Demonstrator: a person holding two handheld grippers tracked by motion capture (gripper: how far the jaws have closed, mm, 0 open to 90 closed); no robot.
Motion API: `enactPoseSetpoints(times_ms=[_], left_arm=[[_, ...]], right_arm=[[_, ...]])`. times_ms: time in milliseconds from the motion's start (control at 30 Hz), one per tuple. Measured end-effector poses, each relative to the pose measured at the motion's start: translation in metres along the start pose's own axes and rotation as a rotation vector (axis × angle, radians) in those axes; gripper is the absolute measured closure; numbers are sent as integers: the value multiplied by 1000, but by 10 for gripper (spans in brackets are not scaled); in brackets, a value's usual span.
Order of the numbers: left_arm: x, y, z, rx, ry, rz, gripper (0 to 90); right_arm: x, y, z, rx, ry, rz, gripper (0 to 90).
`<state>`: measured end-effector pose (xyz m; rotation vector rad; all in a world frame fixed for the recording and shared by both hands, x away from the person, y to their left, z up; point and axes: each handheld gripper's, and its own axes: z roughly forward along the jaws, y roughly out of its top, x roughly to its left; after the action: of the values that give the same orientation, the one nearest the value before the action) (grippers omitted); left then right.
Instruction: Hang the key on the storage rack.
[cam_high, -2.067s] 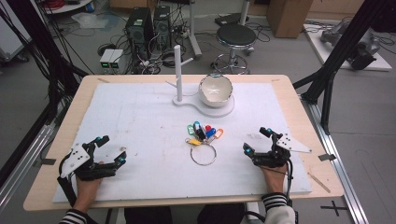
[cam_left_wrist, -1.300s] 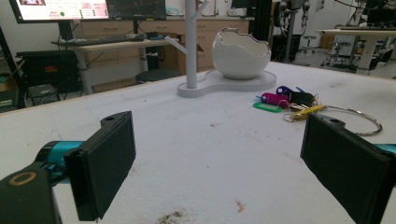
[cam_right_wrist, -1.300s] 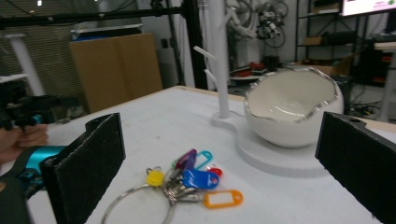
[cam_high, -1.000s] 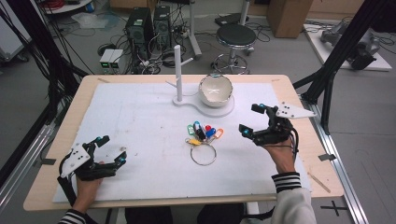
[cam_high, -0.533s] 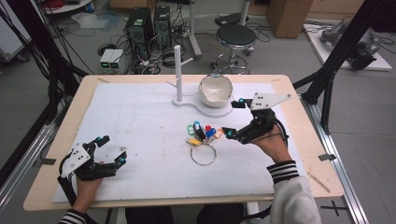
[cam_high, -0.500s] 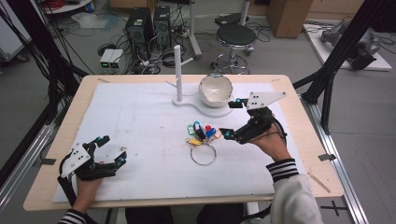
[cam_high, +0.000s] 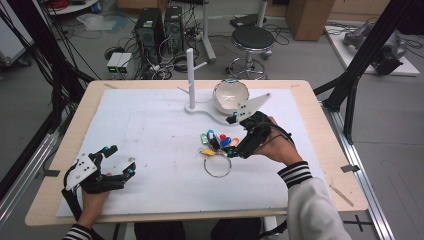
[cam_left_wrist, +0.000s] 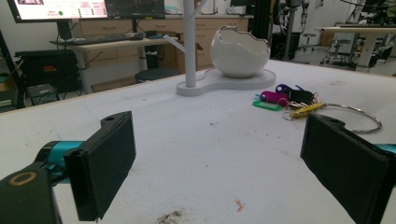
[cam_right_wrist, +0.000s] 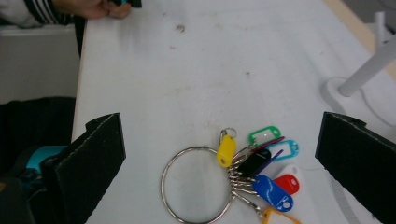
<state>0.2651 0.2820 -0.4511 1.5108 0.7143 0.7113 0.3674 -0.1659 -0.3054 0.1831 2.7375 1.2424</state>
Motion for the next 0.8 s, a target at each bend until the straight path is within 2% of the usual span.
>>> enactPoseSetpoints(times_ms=[67, 133, 267, 300, 367, 400, 433, 567, 600, 800], left_arm=[[0, 0, 0, 0, 0, 1, 107], [0, 0, 0, 1, 0, 1, 107], [0, 0, 0, 0, 0, -1, 107], [0, 0, 0, 2, -1, -1, 107], [0, 0, 0, 2, -1, -1, 107], [0, 0, 0, 2, -1, 0, 107], [0, 0, 0, 1, -1, 0, 107], [0, 0, 0, 0, -1, 0, 107], [0, 0, 0, 0, -1, 0, 107], [0, 0, 0, 0, -1, 0, 107]], right_arm=[[1, 4, 8, 40, 12, -9, 10], [1, 4, 11, 52, 21, -12, 10], [4, 6, 28, 140, 53, -37, 10], [4, 6, 28, 140, 53, -37, 10], [5, 7, 35, 175, 72, -47, 10], [6, 7, 42, 216, 92, -60, 10], [6, 7, 42, 216, 92, -60, 10], [9, 6, 54, 286, 111, -93, 10], [13, 5, 58, 324, 118, -85, 11], [14, 1, 66, 374, 121, -104, 10]])
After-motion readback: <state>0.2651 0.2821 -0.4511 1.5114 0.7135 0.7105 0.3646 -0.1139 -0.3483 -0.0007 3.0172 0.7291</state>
